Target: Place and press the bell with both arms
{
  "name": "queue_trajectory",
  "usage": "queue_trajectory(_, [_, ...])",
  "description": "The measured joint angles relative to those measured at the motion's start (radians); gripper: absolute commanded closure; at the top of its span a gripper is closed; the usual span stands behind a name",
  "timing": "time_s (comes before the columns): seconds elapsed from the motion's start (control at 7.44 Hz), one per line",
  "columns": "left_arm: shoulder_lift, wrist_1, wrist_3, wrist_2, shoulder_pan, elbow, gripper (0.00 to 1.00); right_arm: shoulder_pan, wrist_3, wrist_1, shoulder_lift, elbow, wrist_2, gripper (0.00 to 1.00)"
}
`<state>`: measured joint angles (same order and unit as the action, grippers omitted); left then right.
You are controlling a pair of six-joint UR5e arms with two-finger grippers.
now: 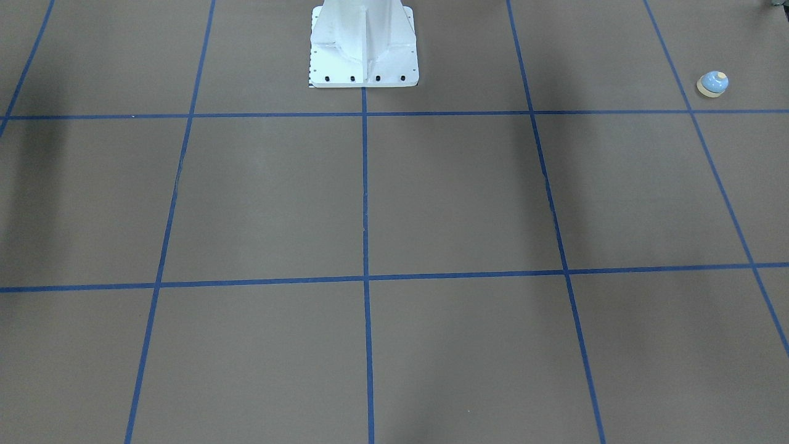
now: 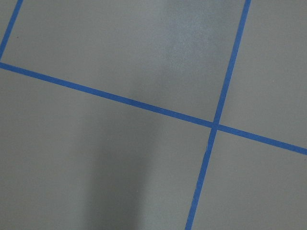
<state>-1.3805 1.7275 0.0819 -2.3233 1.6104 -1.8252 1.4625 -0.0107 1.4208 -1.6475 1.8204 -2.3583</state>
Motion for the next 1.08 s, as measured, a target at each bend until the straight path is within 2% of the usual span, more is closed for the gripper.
queue_trajectory(0.4, [0.005, 0.015, -0.002, -0.001, -0.073, 0.031, 0.00, -0.139, -0.210, -0.077, 0.016, 0.016, 0.031, 0.00])
queue_trajectory(1.08, [0.122, 0.040, -0.003, 0.002, -0.254, 0.113, 0.00, -0.177, -0.242, -0.088, 0.022, 0.017, 0.047, 0.00])
